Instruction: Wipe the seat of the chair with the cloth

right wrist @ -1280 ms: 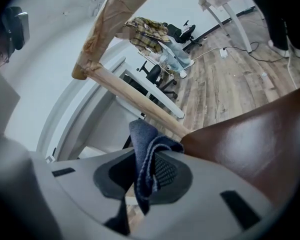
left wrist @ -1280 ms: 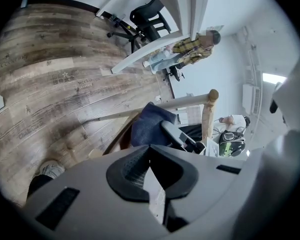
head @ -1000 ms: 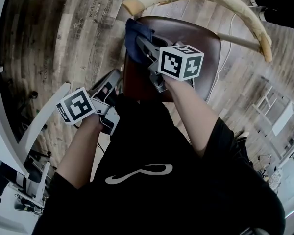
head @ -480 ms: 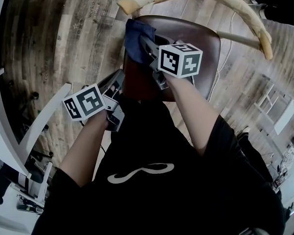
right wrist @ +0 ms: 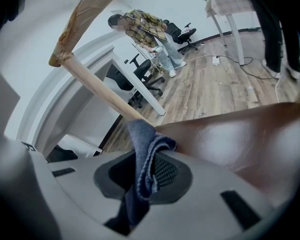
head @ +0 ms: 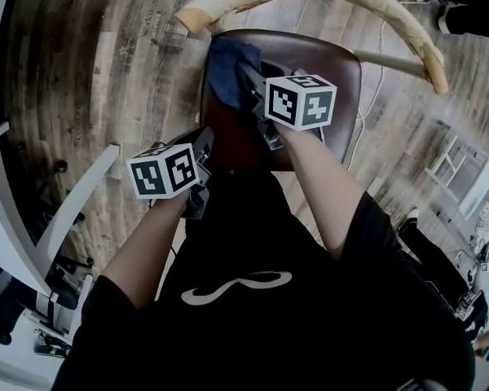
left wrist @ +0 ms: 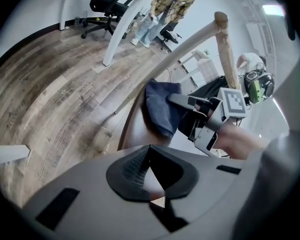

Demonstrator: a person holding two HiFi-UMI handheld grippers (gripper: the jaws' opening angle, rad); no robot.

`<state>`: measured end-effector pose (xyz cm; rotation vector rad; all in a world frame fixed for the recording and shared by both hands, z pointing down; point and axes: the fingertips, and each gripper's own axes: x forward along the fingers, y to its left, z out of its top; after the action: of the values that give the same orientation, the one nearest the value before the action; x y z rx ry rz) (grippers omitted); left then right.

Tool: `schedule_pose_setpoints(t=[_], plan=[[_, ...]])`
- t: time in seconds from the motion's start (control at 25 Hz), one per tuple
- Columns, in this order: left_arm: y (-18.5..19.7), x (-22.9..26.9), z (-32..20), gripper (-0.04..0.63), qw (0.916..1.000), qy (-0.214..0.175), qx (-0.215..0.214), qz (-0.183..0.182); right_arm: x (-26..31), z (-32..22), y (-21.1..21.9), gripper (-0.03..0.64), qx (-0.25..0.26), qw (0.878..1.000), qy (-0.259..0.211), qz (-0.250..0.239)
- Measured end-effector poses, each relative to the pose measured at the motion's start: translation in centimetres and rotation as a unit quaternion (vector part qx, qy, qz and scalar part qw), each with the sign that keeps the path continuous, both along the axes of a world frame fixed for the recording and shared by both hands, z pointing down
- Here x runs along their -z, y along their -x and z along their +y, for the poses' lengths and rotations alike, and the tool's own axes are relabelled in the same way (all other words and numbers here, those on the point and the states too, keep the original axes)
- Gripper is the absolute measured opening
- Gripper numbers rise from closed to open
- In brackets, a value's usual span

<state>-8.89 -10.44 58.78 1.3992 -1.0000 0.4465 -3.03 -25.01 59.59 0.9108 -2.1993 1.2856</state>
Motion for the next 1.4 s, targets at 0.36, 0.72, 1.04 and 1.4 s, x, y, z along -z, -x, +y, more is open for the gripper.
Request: schedule_pose_setpoints(t=[0.36,0.72,1.04,1.4], plan=[[-2.3,-0.7,-0.3,0.012,0.9994,0.008,-0.031,-0.011,-0.3,-0.6,-4.3,0.054,-0.026,0.999,-0.002,0.021],[-5.7,-0.4,-1.3,0.012,0.9984,0.000,-0.056,-0.007,-0.6,-1.0,-10.1,0.054,-0.073,0.997,-0.003,0.039],[-8.3,-0.7,-1.1,0.012,0.9974,0.002,-0.072,-0.004,-1.0,-1.0,-16.4,0.054,-0.114,0.992,-0.006,0.063],[-11.9,-1.2,-1.1,0.012,0.9951,0.004,-0.099,0.003,-1.4,-0.5,-23.1,0.054,-0.152,0.984,-0.010,0.089]])
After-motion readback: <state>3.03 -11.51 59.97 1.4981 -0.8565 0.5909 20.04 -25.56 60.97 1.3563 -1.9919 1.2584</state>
